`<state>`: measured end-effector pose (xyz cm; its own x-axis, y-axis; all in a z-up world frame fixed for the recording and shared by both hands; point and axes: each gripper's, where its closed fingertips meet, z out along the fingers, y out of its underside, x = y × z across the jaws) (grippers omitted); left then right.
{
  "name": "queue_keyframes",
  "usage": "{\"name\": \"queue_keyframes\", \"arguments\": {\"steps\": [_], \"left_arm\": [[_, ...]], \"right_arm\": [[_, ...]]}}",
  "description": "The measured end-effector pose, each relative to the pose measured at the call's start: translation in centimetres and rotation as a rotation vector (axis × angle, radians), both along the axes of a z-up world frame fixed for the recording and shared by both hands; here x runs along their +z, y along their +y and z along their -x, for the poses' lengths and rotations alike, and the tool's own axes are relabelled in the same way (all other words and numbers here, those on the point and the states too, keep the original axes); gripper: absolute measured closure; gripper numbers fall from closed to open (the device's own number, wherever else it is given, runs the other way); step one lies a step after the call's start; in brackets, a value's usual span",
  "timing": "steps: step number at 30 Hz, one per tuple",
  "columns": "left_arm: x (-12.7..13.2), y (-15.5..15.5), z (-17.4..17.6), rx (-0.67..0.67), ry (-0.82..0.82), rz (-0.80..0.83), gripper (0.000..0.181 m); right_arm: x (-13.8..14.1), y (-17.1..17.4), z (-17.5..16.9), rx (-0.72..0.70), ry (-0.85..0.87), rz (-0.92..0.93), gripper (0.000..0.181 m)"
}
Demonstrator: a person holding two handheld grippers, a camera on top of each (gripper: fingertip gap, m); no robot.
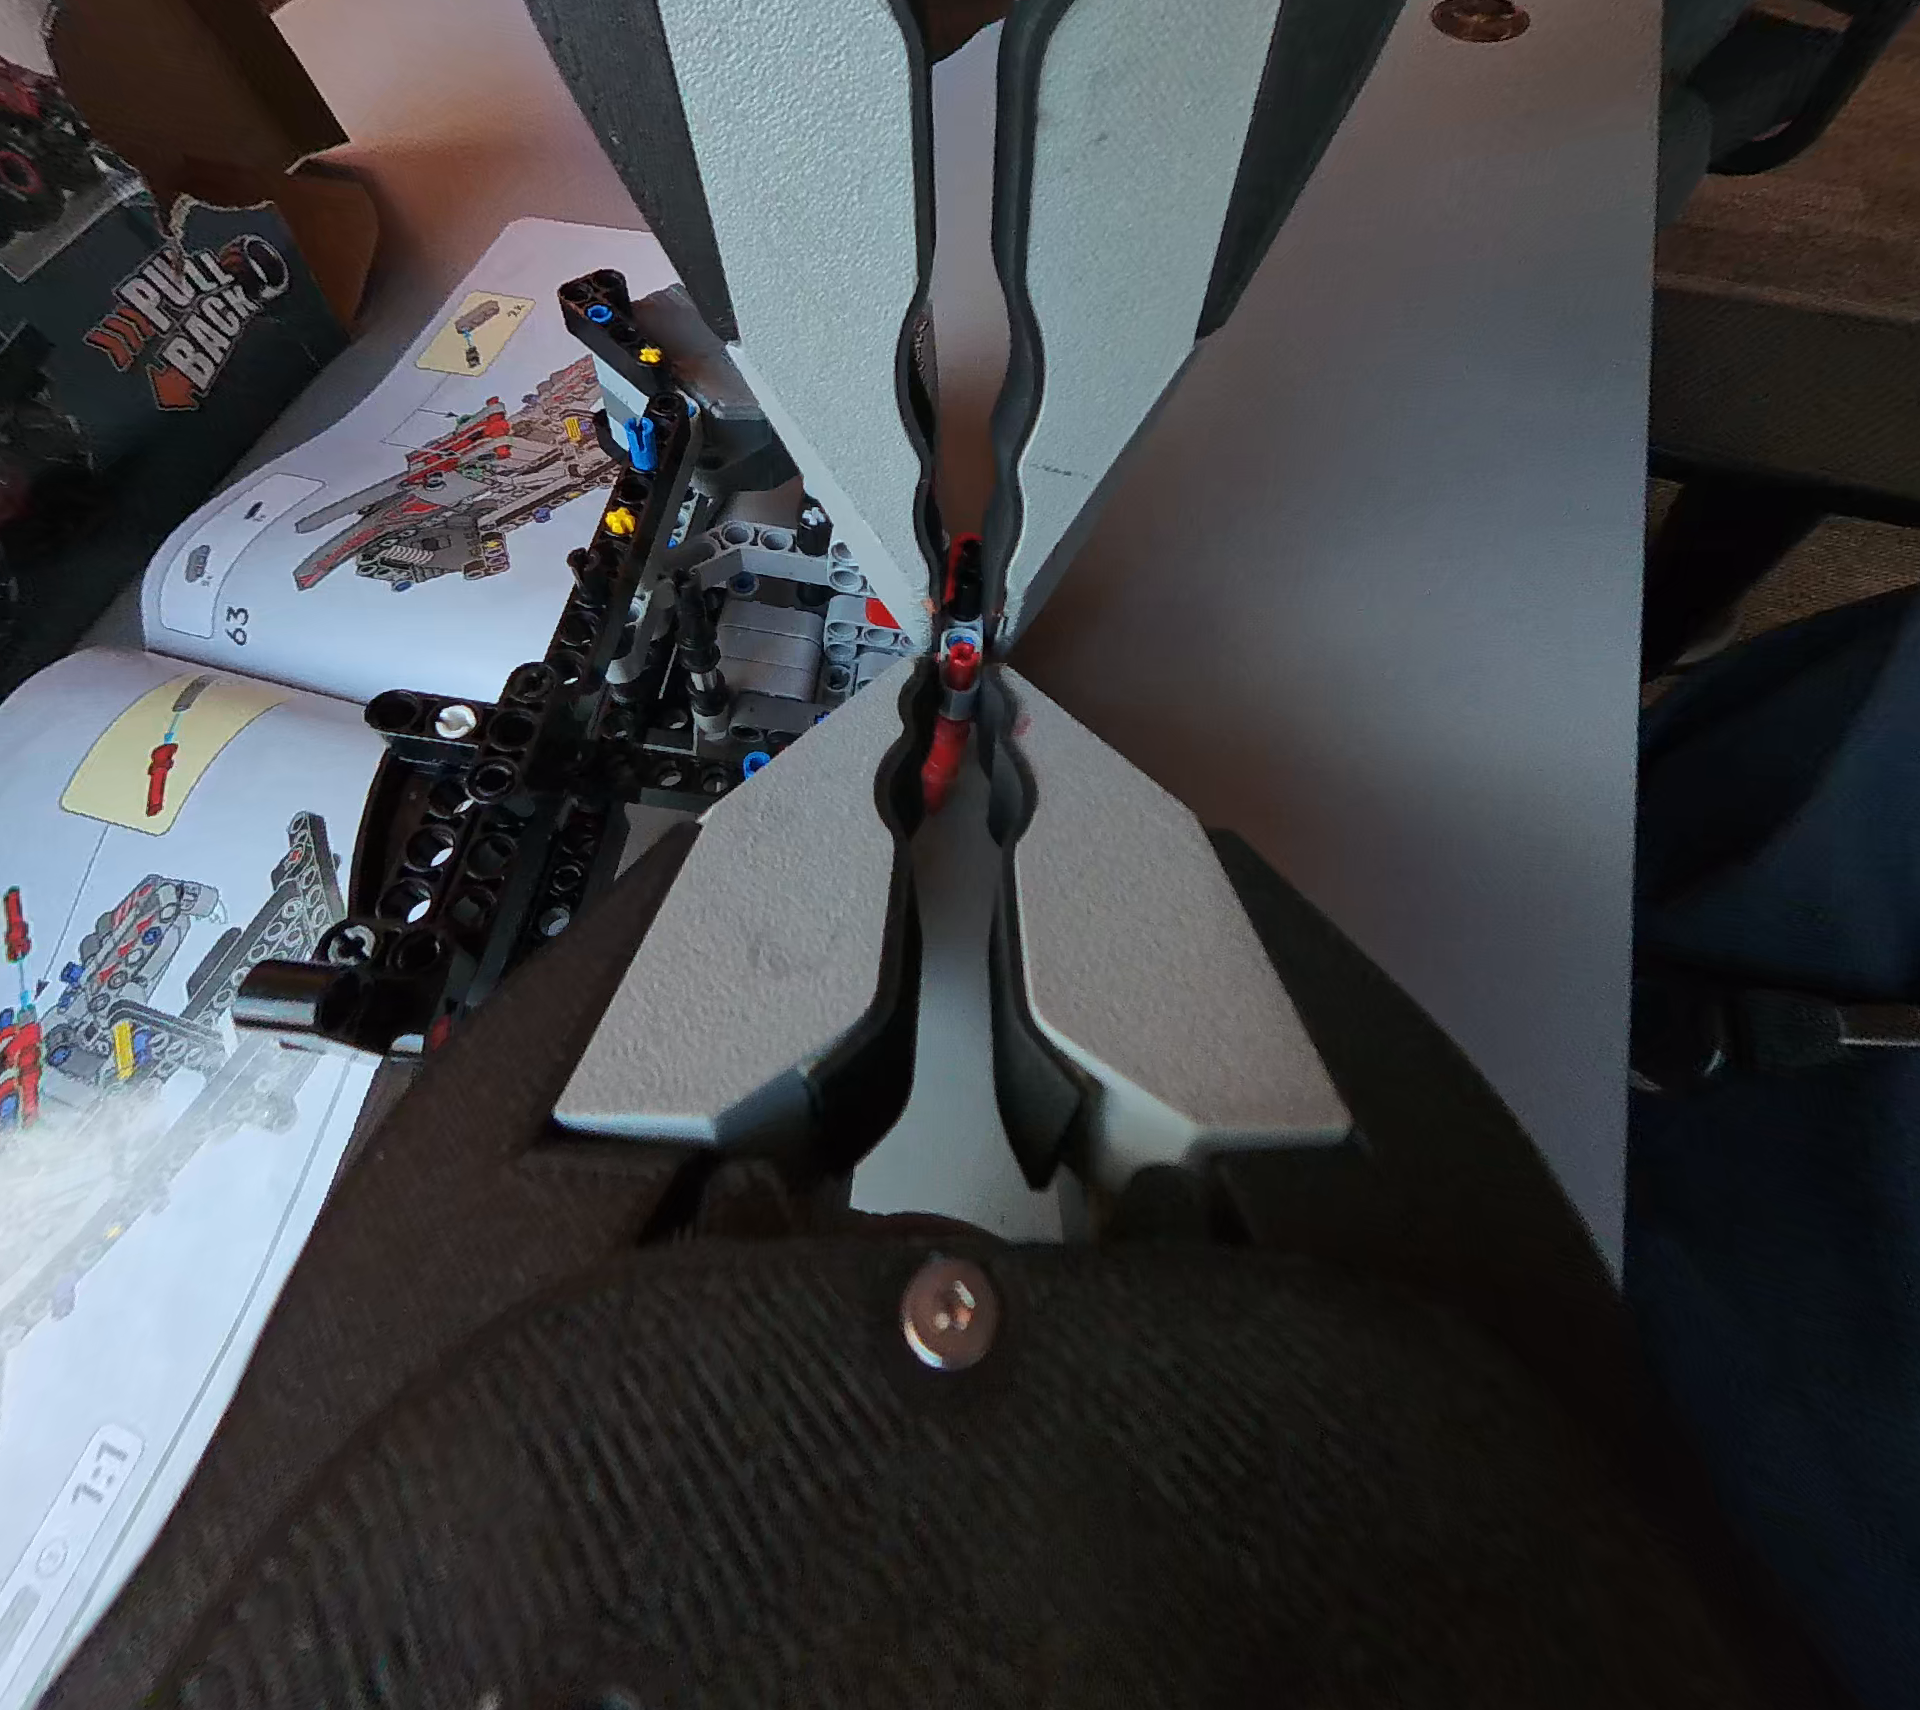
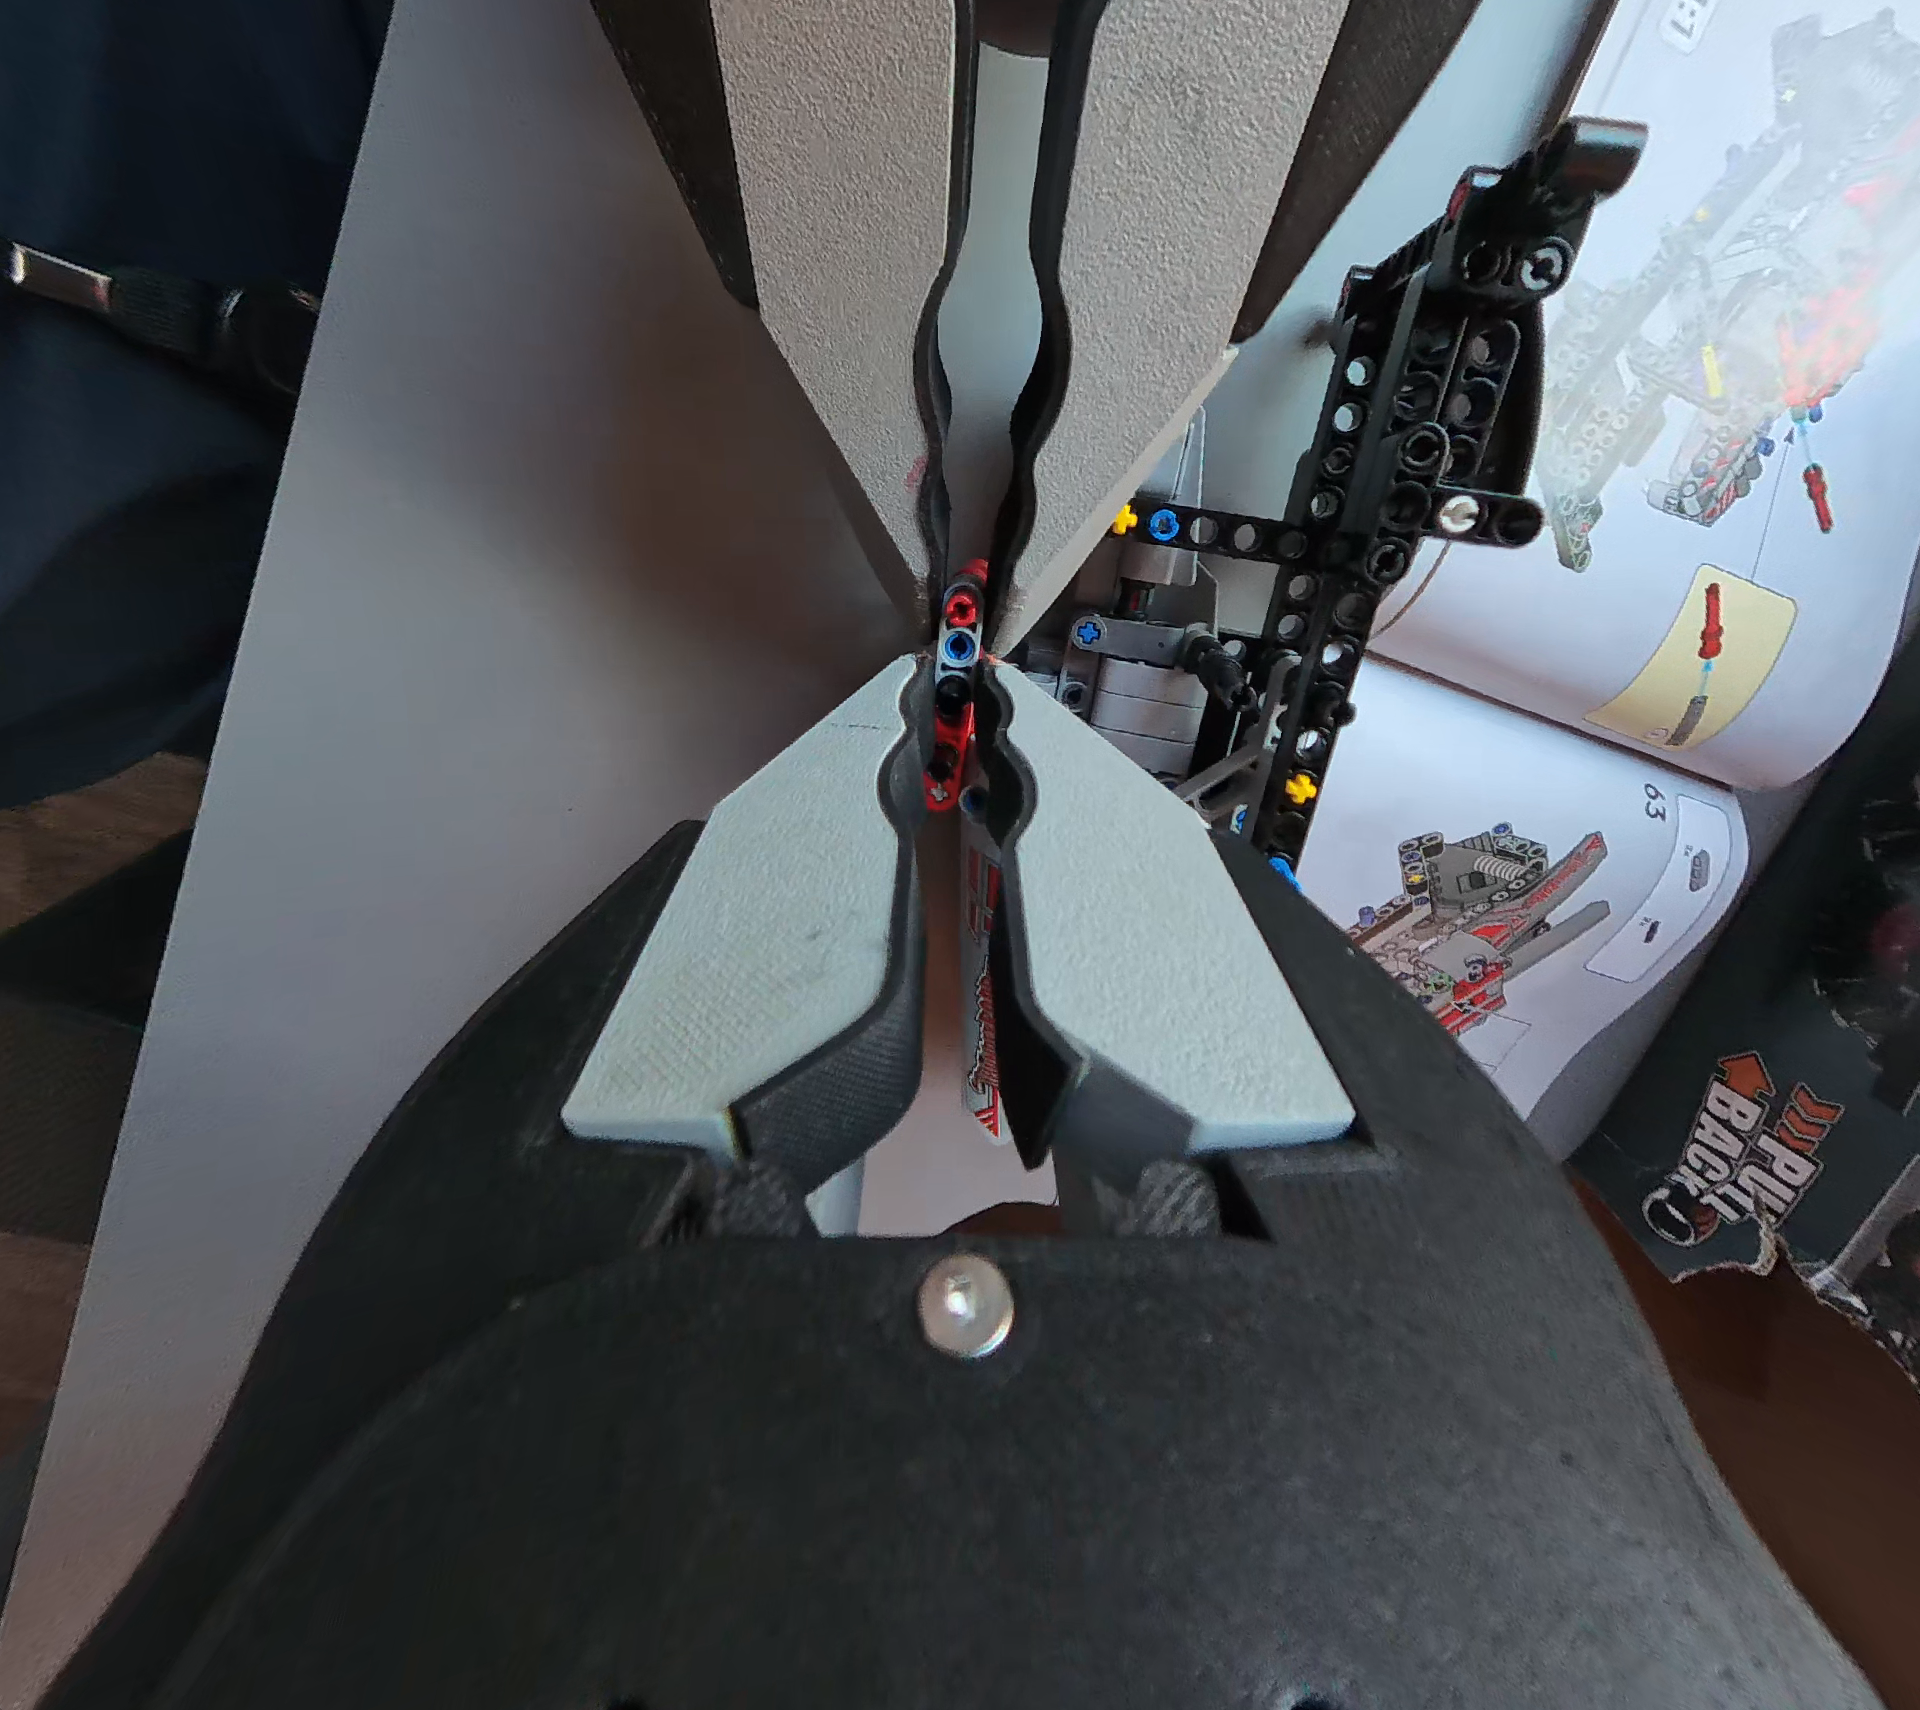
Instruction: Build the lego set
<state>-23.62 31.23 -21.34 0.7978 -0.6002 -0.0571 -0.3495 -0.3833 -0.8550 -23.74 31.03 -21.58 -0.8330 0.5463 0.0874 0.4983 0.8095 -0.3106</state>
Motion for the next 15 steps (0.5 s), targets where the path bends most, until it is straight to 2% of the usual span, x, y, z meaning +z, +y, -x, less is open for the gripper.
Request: {"name": "queue_keyframes", "arguments": {"steps": [15], "left_arm": [[-0.18, -0.08, 0.29, 0.006, -0.034, 0.034, 0.176]], "right_arm": [[-0.14, -0.07, 0.22, 0.015, -0.033, 0.013, 0.176]]}}
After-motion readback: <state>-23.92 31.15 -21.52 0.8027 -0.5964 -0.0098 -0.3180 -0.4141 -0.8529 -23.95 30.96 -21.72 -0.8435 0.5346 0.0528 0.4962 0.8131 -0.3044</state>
